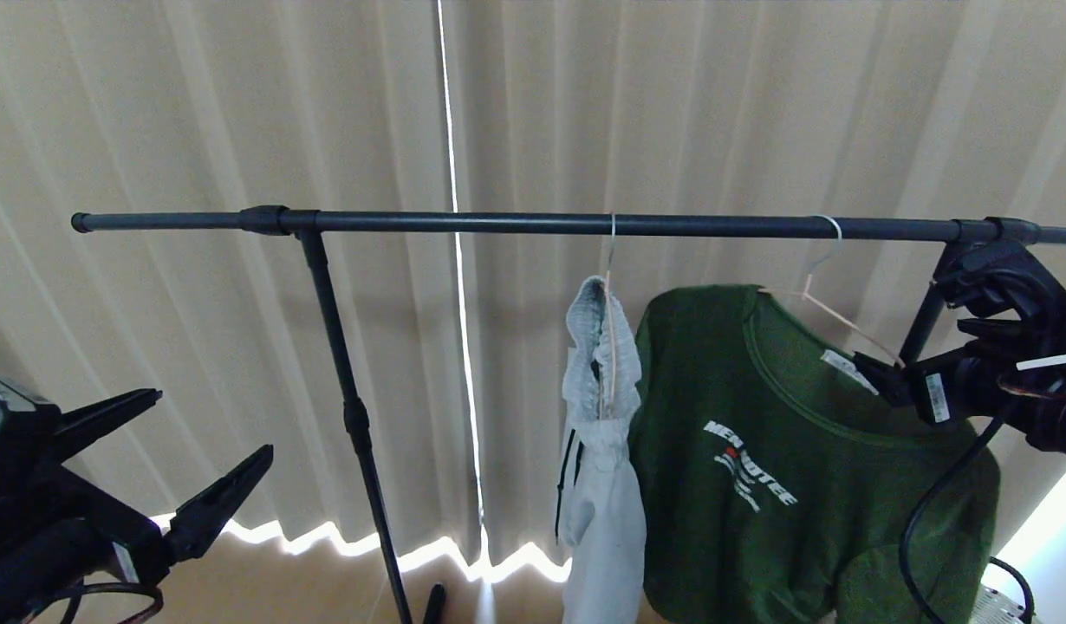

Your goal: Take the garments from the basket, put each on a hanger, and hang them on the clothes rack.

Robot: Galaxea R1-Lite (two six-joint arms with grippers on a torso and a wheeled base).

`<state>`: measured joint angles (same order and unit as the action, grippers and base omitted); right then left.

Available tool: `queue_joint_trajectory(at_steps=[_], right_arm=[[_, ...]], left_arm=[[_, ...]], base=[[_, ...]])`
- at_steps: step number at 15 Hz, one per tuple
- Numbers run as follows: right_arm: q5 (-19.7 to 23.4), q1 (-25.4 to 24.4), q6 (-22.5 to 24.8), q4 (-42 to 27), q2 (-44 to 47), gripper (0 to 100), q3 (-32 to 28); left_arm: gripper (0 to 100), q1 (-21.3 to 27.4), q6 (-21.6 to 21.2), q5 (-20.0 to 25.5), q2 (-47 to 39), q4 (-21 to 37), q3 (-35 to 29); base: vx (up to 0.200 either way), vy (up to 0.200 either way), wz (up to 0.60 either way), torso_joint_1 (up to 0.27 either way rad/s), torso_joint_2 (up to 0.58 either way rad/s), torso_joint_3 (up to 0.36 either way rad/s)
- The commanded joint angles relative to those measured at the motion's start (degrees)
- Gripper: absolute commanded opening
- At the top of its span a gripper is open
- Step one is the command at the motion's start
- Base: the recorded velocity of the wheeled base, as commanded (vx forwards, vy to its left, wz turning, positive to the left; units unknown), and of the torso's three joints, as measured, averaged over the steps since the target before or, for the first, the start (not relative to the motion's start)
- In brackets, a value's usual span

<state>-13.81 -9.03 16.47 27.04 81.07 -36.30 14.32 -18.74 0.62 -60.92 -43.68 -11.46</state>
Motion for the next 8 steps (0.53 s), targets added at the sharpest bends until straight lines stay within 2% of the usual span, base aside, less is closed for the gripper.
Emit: queue_joint_trajectory(at_steps=[1,3,5,8], right_arm=[[4.23,-1.16,-0.39,3.99,-1.88,100,3.61],[9.33,-1.16,-0.39,11.46,-1.88,100,7.3],[10.21,-0.81,-0.47,18.93,-2.23,100,11.08],[10.38,-0.81,-0.47,29.04,-4.6,100,18.46]], left_arm=[[100,-0.26,0.19,-0.09,1.85,0.0,1.18],[100,-0.96,0.19,-0.18,4.23,0.09,2.85],[100,-2.81,0.28,-0.45,8.36,0.35,4.6],[100,-8.79,0.72,-0.45,16.8,0.52,10.67]], base=[[0.0,0.0,0.0,0.0,0.0,0.0],[0.0,0.0,0.0,0.0,0.0,0.0],[0.0,0.0,0.0,0.0,0.0,0.0],[0.0,0.0,0.0,0.0,0.0,0.0]])
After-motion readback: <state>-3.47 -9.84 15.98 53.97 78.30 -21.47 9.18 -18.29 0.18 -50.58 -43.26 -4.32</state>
